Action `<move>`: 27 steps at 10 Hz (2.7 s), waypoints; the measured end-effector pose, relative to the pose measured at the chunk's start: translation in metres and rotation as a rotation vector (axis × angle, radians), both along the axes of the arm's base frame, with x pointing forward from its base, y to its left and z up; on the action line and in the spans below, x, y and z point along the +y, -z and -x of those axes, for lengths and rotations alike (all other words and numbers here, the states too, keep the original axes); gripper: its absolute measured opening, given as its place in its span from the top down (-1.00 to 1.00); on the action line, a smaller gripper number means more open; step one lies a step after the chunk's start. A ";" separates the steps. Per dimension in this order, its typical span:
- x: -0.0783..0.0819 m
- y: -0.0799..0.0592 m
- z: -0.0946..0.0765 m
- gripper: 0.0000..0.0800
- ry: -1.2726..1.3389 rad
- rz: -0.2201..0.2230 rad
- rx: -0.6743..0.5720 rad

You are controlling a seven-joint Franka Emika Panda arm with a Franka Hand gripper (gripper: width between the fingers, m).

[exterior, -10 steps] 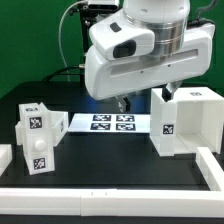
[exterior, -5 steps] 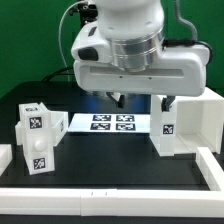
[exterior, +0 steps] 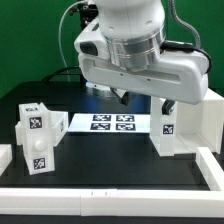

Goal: Assemble drawer

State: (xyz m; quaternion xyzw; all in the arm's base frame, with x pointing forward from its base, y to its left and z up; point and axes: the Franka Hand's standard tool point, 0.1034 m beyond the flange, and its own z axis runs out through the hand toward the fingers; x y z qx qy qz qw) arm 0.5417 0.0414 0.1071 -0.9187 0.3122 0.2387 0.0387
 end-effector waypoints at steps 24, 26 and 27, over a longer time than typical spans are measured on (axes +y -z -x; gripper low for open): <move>0.023 0.043 0.054 -0.62 0.630 -0.452 0.619; 0.039 0.041 0.055 -0.62 0.625 -0.436 0.646; 0.044 0.040 0.054 -0.62 0.621 -0.435 0.650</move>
Offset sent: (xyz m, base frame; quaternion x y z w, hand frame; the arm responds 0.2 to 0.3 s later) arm -0.0191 0.0263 -0.0092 0.0183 0.0528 0.1647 0.9848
